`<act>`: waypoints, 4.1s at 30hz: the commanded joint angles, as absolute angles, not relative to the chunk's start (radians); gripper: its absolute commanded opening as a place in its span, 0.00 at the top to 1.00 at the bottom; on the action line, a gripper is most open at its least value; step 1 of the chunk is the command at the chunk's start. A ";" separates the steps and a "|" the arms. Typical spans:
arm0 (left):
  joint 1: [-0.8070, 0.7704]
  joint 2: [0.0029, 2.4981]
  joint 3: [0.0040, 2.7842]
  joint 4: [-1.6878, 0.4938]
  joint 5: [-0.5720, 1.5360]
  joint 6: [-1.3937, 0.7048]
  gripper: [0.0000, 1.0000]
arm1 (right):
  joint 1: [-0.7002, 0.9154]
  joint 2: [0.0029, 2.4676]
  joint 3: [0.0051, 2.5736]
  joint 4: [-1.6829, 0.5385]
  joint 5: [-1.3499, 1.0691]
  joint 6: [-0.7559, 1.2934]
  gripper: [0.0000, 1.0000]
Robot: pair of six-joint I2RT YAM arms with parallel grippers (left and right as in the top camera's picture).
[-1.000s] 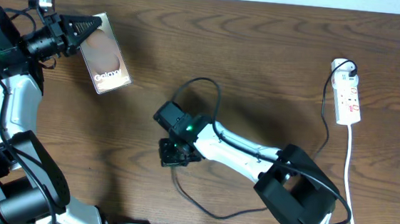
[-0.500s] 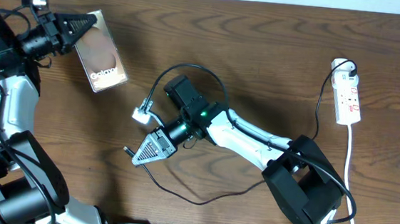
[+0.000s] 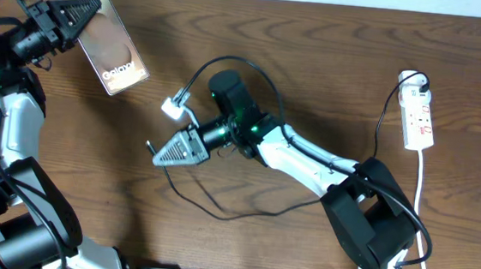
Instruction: Plug charger to phone and switch on socket
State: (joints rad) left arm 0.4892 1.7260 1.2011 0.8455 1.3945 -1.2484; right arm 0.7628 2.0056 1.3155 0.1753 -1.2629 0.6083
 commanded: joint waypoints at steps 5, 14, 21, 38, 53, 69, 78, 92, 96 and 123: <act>0.495 1.711 1.208 0.859 1.376 -1.321 0.93 | 0.727 2.014 1.326 0.097 -1.146 0.691 0.99; 0.495 1.711 1.208 0.859 1.402 -1.309 0.93 | 0.680 2.014 1.326 -0.425 -0.612 0.566 0.99; 0.494 1.711 1.208 0.859 1.406 -1.300 0.93 | 0.674 2.014 1.326 -0.744 -0.193 0.560 0.99; 0.494 1.711 1.208 0.859 1.417 -1.295 0.93 | 0.696 2.014 1.325 -0.772 -0.030 0.623 0.13; 0.494 1.711 1.208 0.859 1.422 -1.295 0.93 | 0.754 2.015 1.262 -0.742 -0.036 0.763 0.73; 0.494 1.711 1.208 0.859 1.423 -1.295 0.93 | 0.719 2.015 1.254 -0.696 -0.014 0.762 0.71; 0.494 1.711 1.208 0.859 1.424 -1.295 0.93 | 0.736 2.015 1.254 -0.694 -0.080 0.742 0.99; 0.494 1.711 1.208 0.859 1.424 -1.296 0.93 | 0.727 2.015 1.254 0.034 -1.273 0.570 0.99; 0.494 1.711 1.208 0.859 1.421 -1.296 0.93 | 0.725 2.015 1.254 0.228 -1.297 0.704 0.99; 0.382 1.711 1.208 0.859 1.330 -1.311 0.92 | 0.623 2.015 1.254 0.941 -1.169 1.208 0.99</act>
State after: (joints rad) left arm 0.4007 1.7260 1.2011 0.8467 1.3796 -1.3052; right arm 0.6273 2.0102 1.2480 0.9100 -1.1786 1.1580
